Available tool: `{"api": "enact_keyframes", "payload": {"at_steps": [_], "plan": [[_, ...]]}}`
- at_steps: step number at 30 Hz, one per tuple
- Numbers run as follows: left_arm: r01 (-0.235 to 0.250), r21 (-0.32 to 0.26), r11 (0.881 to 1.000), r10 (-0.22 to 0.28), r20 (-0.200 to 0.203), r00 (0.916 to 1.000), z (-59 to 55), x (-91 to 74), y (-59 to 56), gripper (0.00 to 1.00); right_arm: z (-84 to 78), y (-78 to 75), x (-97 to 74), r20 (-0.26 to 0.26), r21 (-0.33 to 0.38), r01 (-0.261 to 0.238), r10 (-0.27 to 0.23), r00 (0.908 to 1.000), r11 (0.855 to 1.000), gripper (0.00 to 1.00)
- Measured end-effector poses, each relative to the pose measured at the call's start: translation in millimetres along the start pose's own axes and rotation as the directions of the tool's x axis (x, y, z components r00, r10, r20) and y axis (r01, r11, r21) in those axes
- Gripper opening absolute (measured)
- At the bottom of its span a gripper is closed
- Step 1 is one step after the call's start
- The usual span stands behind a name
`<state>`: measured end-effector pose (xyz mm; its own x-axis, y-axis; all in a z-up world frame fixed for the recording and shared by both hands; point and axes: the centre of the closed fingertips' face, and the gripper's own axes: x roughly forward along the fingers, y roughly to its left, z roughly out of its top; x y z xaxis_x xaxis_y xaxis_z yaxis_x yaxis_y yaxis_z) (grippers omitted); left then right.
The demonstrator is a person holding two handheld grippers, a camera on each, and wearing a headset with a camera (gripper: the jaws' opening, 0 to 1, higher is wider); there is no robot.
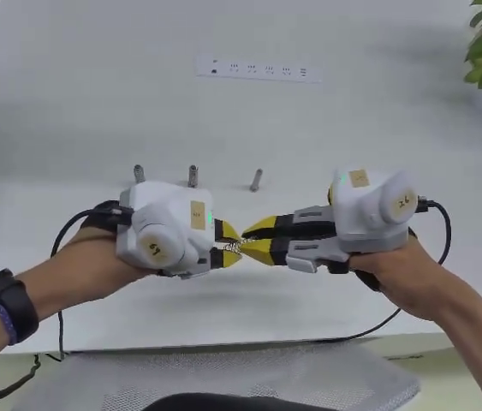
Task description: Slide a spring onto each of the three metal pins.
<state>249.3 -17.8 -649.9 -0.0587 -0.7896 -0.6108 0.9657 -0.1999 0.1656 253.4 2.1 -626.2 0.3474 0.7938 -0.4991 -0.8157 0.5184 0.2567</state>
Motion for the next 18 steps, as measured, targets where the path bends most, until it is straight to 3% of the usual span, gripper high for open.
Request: {"api": "enact_keyframes", "payload": {"at_steps": [9,18], "plan": [[-0.001,-0.047,0.999,0.003,0.038,0.9993,3.8,3.1,-0.5,0.02,-0.7,-0.6,-2.6,-0.025,-0.017,0.005,-0.005,0.9997,1.000,0.09],[0.006,-0.050,0.999,-0.003,0.051,0.9987,6.9,3.6,-1.2,0.02,0.9,-2.1,-9.8,-0.086,-0.070,-0.008,0.002,0.9963,0.998,0.14]]}}
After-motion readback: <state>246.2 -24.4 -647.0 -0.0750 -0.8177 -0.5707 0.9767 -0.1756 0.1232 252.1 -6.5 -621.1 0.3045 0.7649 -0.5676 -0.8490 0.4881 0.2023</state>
